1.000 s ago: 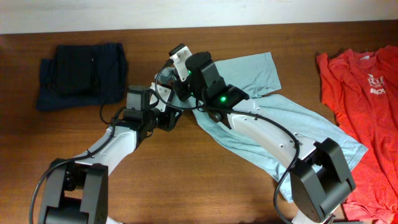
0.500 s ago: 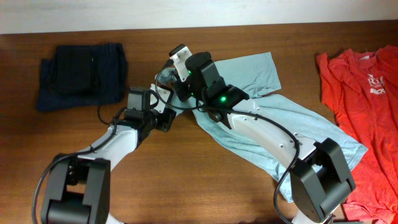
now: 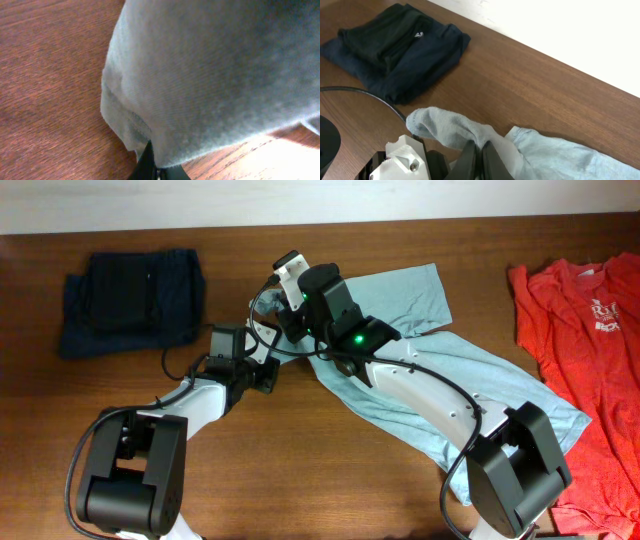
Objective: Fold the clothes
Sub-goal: 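Release the right gripper and pull the shirt left with the left gripper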
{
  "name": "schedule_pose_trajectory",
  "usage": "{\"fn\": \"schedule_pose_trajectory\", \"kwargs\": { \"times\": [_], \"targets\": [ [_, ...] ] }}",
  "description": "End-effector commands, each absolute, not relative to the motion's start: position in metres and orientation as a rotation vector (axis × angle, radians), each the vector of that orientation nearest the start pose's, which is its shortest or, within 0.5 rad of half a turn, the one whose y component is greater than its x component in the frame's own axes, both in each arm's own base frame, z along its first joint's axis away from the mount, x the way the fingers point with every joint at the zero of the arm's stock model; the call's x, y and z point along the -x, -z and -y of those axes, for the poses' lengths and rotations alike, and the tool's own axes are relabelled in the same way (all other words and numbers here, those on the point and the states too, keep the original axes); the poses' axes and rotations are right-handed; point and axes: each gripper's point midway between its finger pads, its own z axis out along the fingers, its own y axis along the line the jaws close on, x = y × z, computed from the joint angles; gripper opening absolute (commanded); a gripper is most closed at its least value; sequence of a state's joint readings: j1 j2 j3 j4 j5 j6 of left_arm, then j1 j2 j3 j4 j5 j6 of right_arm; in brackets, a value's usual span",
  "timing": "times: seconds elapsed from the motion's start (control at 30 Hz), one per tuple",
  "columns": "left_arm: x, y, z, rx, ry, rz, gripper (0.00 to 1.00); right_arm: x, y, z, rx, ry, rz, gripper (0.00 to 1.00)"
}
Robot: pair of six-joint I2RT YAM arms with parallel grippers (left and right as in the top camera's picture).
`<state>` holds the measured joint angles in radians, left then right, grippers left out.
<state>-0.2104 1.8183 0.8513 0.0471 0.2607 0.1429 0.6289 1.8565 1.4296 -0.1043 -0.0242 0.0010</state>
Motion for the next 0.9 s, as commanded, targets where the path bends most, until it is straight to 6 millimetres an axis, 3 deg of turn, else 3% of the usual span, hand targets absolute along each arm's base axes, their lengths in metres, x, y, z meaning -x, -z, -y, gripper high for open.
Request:
{"fn": "schedule_pose_trajectory", "kwargs": {
  "times": [0.0, 0.13, 0.2, 0.23, 0.37, 0.47, 0.57, 0.73, 0.87],
  "targets": [
    [-0.404, -0.008, 0.122, -0.532, 0.285, -2.442, 0.00, -0.449, -0.201, -0.329, 0.647, -0.402, -2.013, 0.08],
    [-0.398, 0.000, 0.103, -0.433, 0.176, -2.523, 0.00, -0.449, -0.201, -0.329, 0.647, -0.402, -2.013, 0.12],
    [-0.391, 0.001, 0.083, -0.298, 0.072, -2.593, 0.00, -0.449, -0.200, -0.329, 0.649, -0.401, -2.017, 0.12],
    [-0.379, -0.002, 0.065, -0.174, -0.026, -2.651, 0.00, -0.448, -0.198, -0.328, 0.651, -0.399, -2.025, 0.21],
    [-0.354, -0.012, 0.037, -0.036, -0.201, -2.730, 0.00, -0.447, -0.196, -0.328, 0.654, -0.397, -2.034, 0.50],
    [-0.337, -0.021, 0.029, 0.028, -0.239, -2.768, 0.00, -0.446, -0.196, -0.329, 0.657, -0.409, -2.035, 0.72],
    [-0.322, -0.030, 0.026, 0.113, -0.237, -2.797, 0.00, -0.444, -0.196, -0.332, 0.669, -0.430, -2.033, 0.86],
    [-0.309, -0.048, 0.024, 0.134, -0.233, -2.796, 0.00, -0.449, -0.198, -0.315, 0.624, -0.414, -2.062, 0.90],
    [-0.310, -0.075, 0.024, 0.143, -0.201, -2.723, 0.00, -0.460, -0.203, -0.284, 0.485, -0.422, -2.119, 0.90]
  ]
}}
